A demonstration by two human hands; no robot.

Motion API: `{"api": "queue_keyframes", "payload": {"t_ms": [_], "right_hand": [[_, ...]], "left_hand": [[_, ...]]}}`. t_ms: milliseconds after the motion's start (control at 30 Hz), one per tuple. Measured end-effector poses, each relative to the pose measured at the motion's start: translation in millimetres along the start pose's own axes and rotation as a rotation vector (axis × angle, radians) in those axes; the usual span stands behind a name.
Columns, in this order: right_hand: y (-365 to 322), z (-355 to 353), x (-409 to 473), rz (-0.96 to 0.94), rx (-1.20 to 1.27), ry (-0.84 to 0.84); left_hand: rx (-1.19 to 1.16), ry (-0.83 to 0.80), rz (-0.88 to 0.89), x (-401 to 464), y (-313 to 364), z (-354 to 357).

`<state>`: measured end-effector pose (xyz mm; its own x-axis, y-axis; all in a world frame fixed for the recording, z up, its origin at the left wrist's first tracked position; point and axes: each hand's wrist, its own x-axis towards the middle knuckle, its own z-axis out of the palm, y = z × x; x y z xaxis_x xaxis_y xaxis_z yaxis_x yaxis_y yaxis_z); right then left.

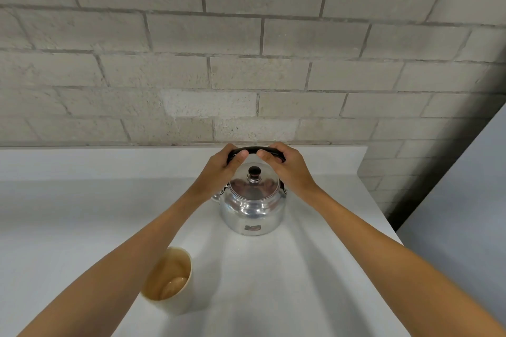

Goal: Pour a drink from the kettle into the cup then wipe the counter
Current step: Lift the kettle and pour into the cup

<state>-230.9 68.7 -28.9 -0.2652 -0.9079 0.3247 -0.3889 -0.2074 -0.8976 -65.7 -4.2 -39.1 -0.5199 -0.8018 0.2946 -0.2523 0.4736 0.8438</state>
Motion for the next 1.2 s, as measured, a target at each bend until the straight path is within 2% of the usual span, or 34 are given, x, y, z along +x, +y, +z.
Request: {"api": "queue_keyframes", "payload": {"t_ms": [333, 600, 767, 900, 967, 1100, 1200], "right_hand": [[-57, -23, -28, -0.055, 0.154, 0.099], [-108, -32, -72, -0.146, 0.16, 0.136], [-127, -30, -100, -0.183, 0.127, 0.131], [-135, -24, -117, -0.176, 0.103, 0.104], [-139, -21, -123, -0.171, 0.101, 0.097], [-144, -17, -129, -0.169, 0.095, 0.072], [-147, -13, -130, -0.16, 0.054, 0.042]], "left_hand": [[-0.03, 0.054, 0.1, -25, 63, -10], [-0.085, 0.083, 0.14, -73, 111, -21], [-0.144, 0.047, 0.127, -108, 124, -30], [-0.185, -0.013, 0.111, -134, 119, -44], [-0.123, -0.053, 0.105, -146, 108, -52], [0.027, -0.076, 0.004, -173, 71, -69], [0.049, -0.085, -0.085, -196, 40, -80]]}}
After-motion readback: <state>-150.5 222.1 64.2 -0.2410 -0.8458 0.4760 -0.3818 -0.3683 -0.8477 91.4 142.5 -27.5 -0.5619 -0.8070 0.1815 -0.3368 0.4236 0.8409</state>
